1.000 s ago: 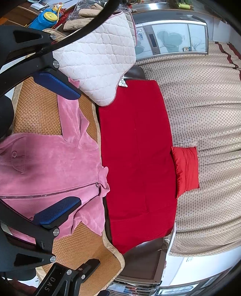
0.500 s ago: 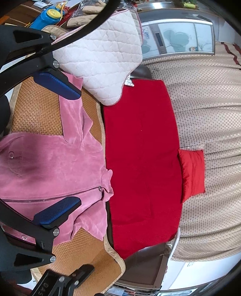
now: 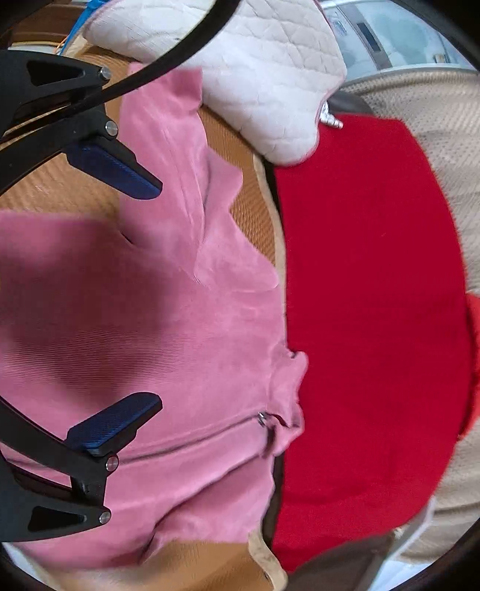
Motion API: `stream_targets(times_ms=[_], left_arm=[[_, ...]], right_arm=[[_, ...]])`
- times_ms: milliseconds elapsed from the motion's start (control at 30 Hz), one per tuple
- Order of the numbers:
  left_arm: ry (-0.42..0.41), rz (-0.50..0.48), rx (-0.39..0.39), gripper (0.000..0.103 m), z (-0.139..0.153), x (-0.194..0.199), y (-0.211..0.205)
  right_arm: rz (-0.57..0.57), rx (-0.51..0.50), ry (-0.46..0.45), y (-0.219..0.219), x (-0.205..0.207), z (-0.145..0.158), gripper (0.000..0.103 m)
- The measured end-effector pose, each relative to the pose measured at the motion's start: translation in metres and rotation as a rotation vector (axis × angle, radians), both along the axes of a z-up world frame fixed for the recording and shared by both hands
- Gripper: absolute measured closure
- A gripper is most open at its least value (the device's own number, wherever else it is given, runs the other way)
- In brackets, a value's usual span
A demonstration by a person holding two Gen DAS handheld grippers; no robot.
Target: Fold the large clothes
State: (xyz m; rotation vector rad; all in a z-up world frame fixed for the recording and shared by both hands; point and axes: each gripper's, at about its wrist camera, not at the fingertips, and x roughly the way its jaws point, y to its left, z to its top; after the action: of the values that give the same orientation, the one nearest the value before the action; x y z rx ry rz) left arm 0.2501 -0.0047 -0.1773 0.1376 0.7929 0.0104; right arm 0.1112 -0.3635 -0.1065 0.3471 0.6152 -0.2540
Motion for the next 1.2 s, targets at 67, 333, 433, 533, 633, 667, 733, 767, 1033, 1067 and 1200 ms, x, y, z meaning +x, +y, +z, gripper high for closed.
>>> stream_targets(times_ms=[67,333,433,533,633,667,733,767,1033,1067,1200], left_arm=[[0.033,-0.008,0.016,0.000,-0.013,0.021,-0.006],[0.159,-0.013,0.038,0.000,-0.054,0.063,-0.026],[0.143,-0.009,0.068,0.000,-0.057,0.067,-0.033],[0.130,-0.006,0.075,0.000,-0.057,0.070,-0.033],[0.125,0.001,0.044,0.000,-0.059,0.068,-0.028],[0.131,0.004,0.024,0.000,-0.059,0.068,-0.025],[0.151,0.017,-0.053,0.000,-0.062,0.070,-0.015],[0.163,0.030,-0.099,0.000,-0.064,0.069,-0.010],[0.207,0.045,-0.210,0.000,-0.068,0.070,0.004],[0.217,0.044,-0.212,0.000,-0.067,0.071,0.004],[0.201,0.037,-0.165,0.000,-0.053,0.070,0.002]], right_arm=[[0.000,0.064,0.013,-0.022,0.023,-0.012,0.000],[0.009,0.334,0.029,-0.082,0.108,-0.064,0.018],[0.004,0.416,0.054,-0.090,0.131,-0.083,0.027],[-0.011,0.504,0.069,-0.100,0.149,-0.099,0.031],[-0.028,0.537,0.067,-0.104,0.162,-0.104,0.036],[-0.031,0.542,0.065,-0.105,0.167,-0.104,0.036],[-0.041,0.564,0.055,-0.109,0.176,-0.106,0.037],[-0.044,0.576,0.050,-0.110,0.179,-0.108,0.039],[-0.021,0.649,0.006,-0.111,0.203,-0.128,0.091],[-0.009,0.666,-0.019,-0.109,0.202,-0.127,0.093],[0.081,0.694,-0.122,-0.087,0.198,-0.106,0.095]])
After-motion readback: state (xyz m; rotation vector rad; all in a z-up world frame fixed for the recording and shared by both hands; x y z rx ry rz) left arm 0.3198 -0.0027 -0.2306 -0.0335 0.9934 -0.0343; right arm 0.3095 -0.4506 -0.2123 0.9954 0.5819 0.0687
